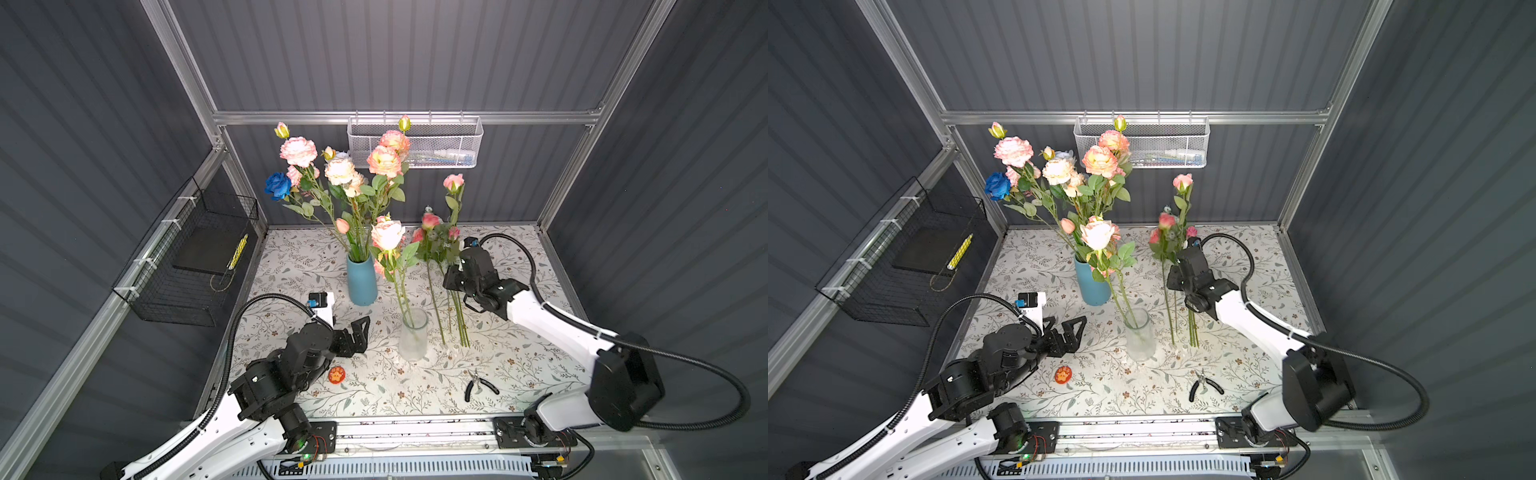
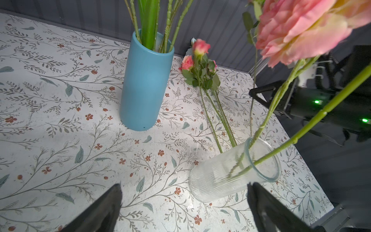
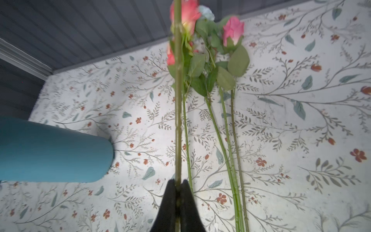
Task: Arrange the flowers into the vase
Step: 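Lift the pink rose and carry it toward the clear glass vase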
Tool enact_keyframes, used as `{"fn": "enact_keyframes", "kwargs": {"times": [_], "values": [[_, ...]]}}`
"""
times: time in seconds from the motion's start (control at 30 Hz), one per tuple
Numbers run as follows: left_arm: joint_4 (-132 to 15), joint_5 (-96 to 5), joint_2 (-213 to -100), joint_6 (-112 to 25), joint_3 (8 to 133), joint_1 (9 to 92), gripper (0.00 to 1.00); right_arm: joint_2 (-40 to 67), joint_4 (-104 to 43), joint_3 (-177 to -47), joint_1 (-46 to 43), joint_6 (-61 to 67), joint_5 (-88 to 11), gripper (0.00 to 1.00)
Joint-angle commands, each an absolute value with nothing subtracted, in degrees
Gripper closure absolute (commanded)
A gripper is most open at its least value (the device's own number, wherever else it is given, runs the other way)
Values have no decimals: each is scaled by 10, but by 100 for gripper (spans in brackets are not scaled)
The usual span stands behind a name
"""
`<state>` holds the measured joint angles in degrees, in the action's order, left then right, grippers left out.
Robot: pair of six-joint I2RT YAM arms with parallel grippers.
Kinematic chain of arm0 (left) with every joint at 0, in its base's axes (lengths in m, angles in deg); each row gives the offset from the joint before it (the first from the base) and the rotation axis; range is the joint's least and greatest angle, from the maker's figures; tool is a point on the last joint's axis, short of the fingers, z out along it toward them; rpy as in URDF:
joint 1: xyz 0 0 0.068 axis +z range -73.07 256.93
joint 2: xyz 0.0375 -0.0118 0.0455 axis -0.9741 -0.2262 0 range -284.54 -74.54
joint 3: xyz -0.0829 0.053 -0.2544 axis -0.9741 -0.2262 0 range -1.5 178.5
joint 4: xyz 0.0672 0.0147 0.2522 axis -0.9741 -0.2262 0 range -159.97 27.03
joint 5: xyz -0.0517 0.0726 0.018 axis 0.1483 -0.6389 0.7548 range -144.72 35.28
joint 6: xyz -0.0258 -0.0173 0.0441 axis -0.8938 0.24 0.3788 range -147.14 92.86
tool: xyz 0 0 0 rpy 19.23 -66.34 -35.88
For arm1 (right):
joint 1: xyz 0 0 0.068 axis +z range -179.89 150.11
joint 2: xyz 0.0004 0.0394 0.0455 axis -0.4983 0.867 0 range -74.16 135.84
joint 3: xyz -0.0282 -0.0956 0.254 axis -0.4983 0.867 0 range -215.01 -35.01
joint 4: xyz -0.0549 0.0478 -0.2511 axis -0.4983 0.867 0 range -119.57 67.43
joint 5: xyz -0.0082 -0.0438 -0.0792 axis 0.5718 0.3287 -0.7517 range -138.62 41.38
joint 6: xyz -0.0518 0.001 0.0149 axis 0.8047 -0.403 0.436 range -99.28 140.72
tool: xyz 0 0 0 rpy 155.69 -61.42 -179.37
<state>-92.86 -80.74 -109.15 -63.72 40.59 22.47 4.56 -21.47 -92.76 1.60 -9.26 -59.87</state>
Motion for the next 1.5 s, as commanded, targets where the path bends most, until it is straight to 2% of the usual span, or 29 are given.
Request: {"fn": "enact_keyframes", "kwargs": {"times": [0.0,0.23,0.47,0.67,0.87,1.03,1.23,1.47], "values": [[-939,-821,-1086,-634,414,222,0,-22,-234,-902,38,-68,-630,100],[-940,-819,-1084,-633,421,221,0,-180,-263,-859,128,-27,-682,100],[-936,-819,-1088,-635,418,222,0,-254,-404,-834,225,7,-703,100],[-937,-819,-1089,-638,418,222,0,-216,-551,-843,283,66,-694,100],[-941,-818,-1088,-642,419,222,0,-131,-652,-856,289,113,-710,100],[-942,-816,-1087,-642,418,222,0,-77,-669,-849,289,138,-735,100],[-939,-812,-1087,-640,417,222,0,-91,-644,-789,291,104,-744,100],[-924,-804,-1095,-631,417,222,0,-137,-554,-745,301,46,-738,82]]}}
